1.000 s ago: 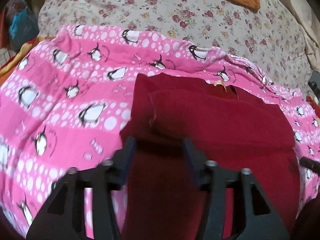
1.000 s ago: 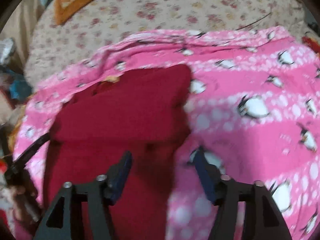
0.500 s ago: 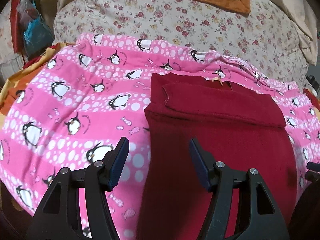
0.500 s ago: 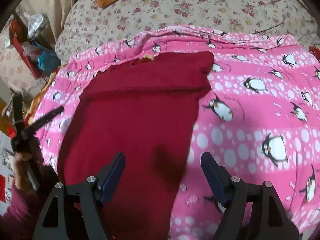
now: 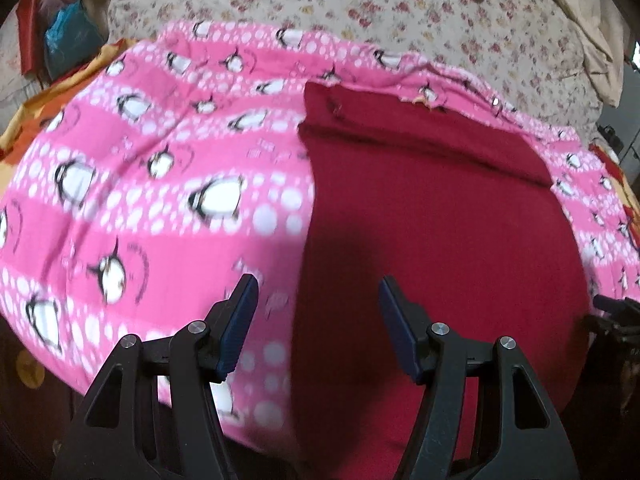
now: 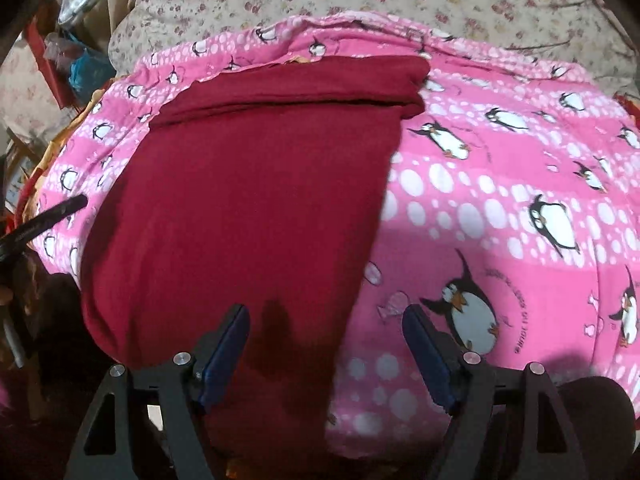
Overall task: Fold small clothes
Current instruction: 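Move both open tools to the hem end of the shirt strip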
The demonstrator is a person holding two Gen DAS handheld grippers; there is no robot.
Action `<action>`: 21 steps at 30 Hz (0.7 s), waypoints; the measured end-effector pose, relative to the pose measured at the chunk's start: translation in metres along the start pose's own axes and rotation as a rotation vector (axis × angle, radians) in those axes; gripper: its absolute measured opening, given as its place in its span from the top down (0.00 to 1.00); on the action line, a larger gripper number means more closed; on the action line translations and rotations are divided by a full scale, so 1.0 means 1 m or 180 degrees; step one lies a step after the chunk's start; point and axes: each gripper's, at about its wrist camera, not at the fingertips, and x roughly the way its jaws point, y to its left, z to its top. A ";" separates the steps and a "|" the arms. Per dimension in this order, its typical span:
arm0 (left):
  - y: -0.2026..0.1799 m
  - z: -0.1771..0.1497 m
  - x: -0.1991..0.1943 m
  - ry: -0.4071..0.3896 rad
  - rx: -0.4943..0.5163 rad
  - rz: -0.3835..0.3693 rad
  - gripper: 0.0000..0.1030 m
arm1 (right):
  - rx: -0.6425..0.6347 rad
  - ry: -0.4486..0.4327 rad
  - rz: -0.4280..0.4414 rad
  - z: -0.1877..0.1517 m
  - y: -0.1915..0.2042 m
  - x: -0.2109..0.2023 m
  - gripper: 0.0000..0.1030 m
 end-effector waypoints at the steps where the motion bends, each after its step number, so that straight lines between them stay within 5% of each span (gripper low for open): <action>1: 0.000 -0.004 0.002 0.0019 -0.0017 0.0011 0.40 | 0.0033 0.0008 0.0031 -0.004 -0.003 0.002 0.23; 21: 0.003 -0.025 0.007 0.0269 -0.0088 -0.0117 0.40 | 0.0141 0.0230 0.0295 -0.013 -0.001 0.009 0.21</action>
